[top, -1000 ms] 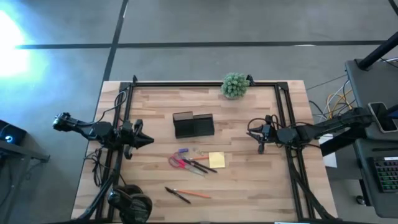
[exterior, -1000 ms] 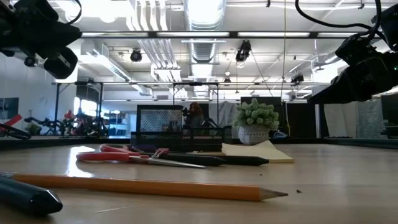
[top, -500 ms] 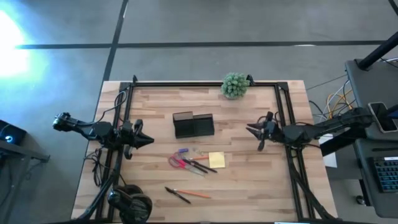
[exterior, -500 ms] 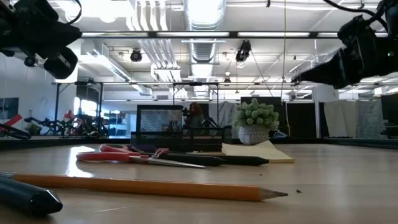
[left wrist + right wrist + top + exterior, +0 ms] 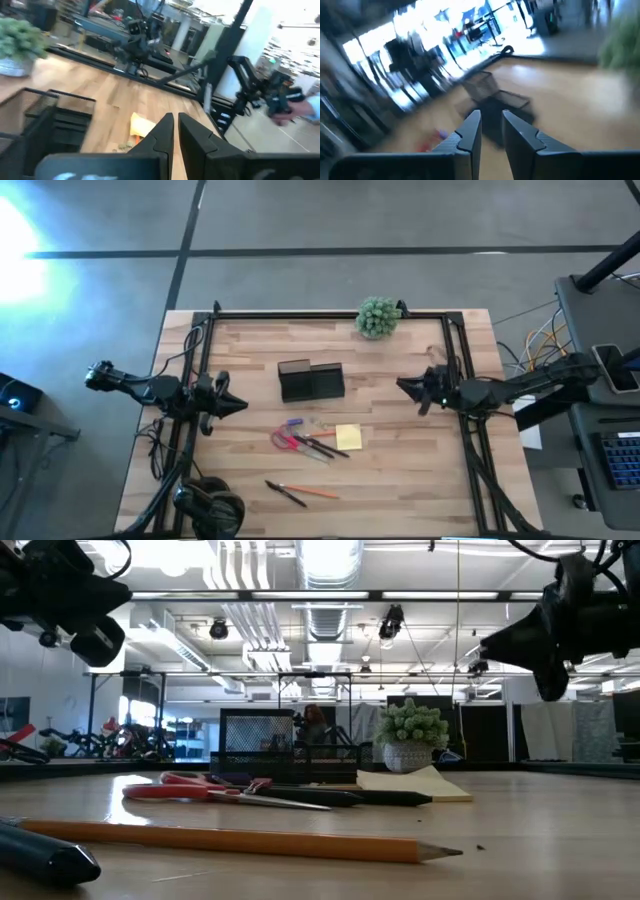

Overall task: Pick and place office supplies into organizer
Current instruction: Put the yellow sticky note into the desk organizer

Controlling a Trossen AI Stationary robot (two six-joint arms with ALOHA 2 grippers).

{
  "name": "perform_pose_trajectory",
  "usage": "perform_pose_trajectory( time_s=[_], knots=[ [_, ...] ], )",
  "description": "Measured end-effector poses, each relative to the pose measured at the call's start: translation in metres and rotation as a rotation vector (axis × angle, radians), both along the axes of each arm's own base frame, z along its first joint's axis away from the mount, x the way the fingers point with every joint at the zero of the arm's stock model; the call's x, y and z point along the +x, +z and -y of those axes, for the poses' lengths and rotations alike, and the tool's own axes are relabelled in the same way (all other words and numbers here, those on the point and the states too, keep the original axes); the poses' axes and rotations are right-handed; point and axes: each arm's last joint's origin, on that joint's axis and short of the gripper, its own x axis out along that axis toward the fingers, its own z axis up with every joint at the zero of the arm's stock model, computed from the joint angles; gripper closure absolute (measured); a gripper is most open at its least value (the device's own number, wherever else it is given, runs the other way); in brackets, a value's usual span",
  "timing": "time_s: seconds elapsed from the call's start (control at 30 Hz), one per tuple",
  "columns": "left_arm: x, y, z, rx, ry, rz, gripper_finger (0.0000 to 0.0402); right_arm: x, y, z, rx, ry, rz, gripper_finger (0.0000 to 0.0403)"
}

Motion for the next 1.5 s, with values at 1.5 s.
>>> perform_pose_trajectory(
  time_s=[1.5],
  knots=[
    [0.024,0.065,-0.003,-0.455,0.379,0.217,0.0315,0.044,0.092,-0.005,0.196,0.012,-0.891,0.0215]
  ],
)
